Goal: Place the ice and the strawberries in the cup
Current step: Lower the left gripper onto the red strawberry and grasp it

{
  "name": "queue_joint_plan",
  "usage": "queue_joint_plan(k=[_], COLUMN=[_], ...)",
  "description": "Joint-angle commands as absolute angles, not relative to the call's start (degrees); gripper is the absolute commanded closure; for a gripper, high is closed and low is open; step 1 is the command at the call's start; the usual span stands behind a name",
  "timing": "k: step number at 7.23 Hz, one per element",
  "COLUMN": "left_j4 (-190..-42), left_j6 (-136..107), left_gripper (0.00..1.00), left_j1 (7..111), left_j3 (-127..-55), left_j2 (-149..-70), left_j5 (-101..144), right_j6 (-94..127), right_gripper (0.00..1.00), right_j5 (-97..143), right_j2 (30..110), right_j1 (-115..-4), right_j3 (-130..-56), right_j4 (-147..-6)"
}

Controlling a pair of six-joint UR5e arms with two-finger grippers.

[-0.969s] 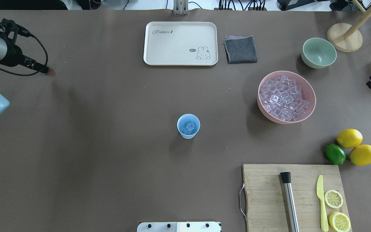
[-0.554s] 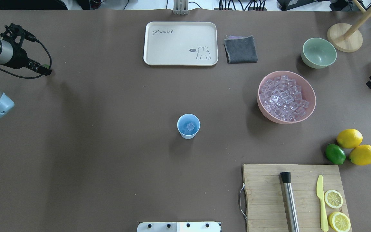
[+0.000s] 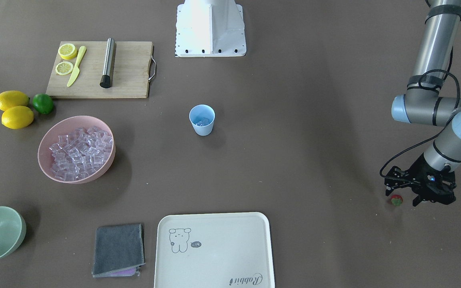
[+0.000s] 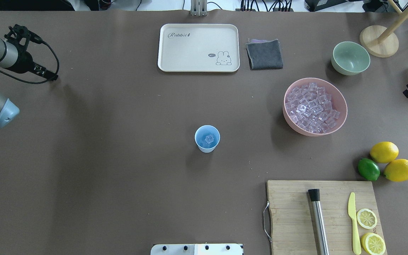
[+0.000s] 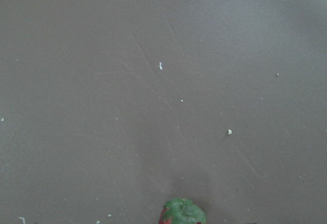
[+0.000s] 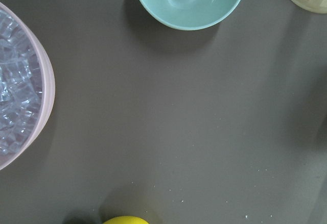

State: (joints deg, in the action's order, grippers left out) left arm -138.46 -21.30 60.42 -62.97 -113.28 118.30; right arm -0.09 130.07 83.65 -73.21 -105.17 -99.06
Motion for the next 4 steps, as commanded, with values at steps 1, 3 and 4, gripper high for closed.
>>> queue_joint_plan(k=[1,3,4], left_j4=[-138.4,-138.4,-138.4], left_j6=[-21.7,-22.1,-22.1], left_gripper=[0.26,0.27,0.31], left_j1=[60.4,60.4,60.4], left_j3=[-62.1,-62.0,-61.8], left_j2=[-113.6,-113.6,-113.8], left_j5=[118.3,118.3,118.3], right_j6=[-0.1,-0.1,-0.1], right_gripper=[0.01,0.01,0.01], right_j5=[130.1,130.1,130.1], right_j2=[83.7,83.5,83.5], right_j1=[-73.2,-73.2,-73.2], right_j3=[-105.1,-105.2,-105.2], right_j4=[-99.1,-99.1,-99.1])
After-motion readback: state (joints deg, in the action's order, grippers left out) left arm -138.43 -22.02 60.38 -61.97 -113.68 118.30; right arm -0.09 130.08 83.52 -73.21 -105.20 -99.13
